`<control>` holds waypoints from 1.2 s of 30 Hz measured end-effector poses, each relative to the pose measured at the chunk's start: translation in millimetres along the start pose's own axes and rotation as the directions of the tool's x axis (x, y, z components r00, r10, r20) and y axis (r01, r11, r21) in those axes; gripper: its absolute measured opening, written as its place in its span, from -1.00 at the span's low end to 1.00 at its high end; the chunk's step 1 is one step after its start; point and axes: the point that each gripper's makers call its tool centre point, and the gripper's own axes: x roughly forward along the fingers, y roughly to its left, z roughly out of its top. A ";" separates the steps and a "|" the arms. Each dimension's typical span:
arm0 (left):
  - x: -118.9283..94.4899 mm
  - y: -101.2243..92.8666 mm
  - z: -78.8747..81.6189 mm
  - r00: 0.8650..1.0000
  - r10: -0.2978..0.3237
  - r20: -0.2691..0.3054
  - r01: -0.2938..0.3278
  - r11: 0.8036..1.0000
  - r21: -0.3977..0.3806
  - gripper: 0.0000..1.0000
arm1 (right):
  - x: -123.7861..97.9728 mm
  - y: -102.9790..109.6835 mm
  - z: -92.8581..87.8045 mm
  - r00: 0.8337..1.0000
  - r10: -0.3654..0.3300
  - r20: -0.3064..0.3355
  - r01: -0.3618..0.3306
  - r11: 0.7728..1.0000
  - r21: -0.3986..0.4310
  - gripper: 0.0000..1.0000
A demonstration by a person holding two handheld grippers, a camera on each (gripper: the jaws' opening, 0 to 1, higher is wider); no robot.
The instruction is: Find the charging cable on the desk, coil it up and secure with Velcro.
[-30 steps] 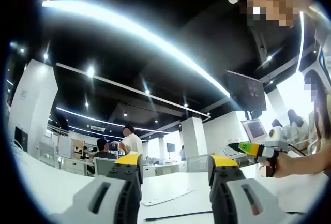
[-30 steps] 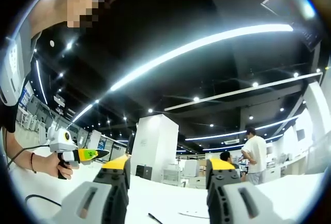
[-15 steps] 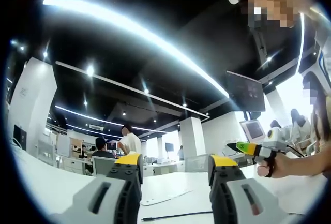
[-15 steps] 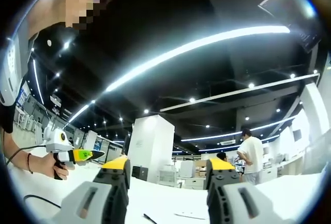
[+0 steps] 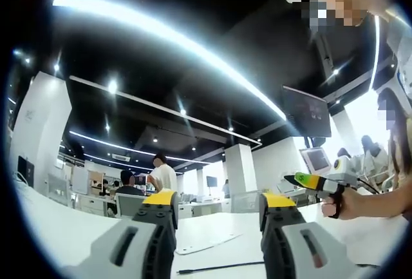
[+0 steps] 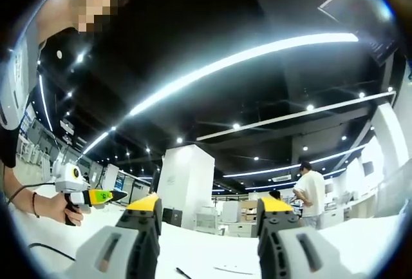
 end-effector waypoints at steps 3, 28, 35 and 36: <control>0.6 -1.2 1.5 1.000 -0.002 0.004 0.002 1.000 -0.007 0.02 | 2.3 -0.3 -1.7 1.000 0.000 -0.005 0.000 1.000 0.000 0.21; 12.5 -14.5 12.3 0.999 -0.033 0.032 0.033 0.999 -0.018 0.01 | -0.7 3.8 17.3 1.000 -0.006 -0.022 0.005 0.999 -0.042 0.21; 33.6 3.9 11.3 0.999 -0.003 0.039 0.004 1.000 -0.017 0.00 | -14.1 44.7 23.8 0.999 0.031 -0.024 -0.032 0.999 -0.008 0.22; 37.7 4.0 9.2 0.999 -0.006 0.041 0.007 1.000 -0.026 0.00 | -14.2 51.6 24.5 0.999 0.041 -0.021 -0.041 0.999 -0.005 0.22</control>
